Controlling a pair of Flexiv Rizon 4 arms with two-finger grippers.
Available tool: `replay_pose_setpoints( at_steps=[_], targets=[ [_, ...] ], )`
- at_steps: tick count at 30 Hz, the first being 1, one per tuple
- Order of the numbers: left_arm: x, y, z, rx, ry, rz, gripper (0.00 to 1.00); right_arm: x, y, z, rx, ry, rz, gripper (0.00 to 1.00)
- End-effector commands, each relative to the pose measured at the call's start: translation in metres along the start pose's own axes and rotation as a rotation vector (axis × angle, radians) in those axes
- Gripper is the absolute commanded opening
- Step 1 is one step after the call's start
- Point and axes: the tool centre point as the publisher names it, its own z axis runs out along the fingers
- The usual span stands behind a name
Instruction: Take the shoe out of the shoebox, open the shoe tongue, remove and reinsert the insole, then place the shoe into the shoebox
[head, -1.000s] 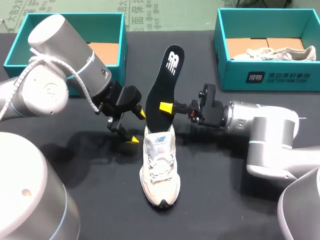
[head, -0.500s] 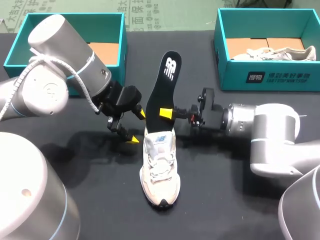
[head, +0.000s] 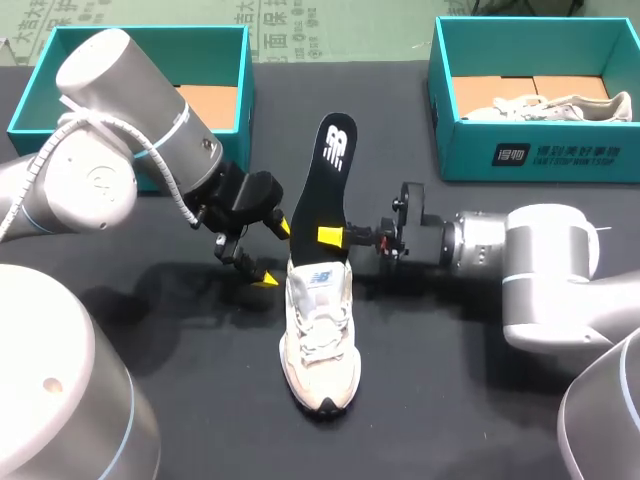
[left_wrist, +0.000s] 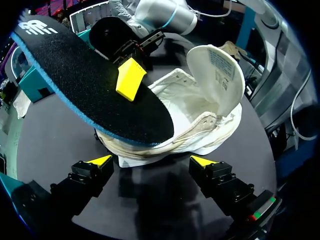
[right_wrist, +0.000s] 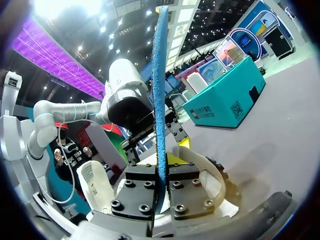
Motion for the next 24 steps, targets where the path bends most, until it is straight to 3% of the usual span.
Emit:
replay_pose_setpoints(
  at_steps=[1,24],
  targets=[
    [0.0,0.0,0.0,-0.001,0.0,0.001,1.0,0.0,-0.002,0.001,0.018,-0.001,0.012,0.0],
    [0.0,0.0,0.0,-0.001,0.0,0.001,1.0,0.004,-0.041,-0.007,0.057,0.022,0.117,0.0]
  ],
)
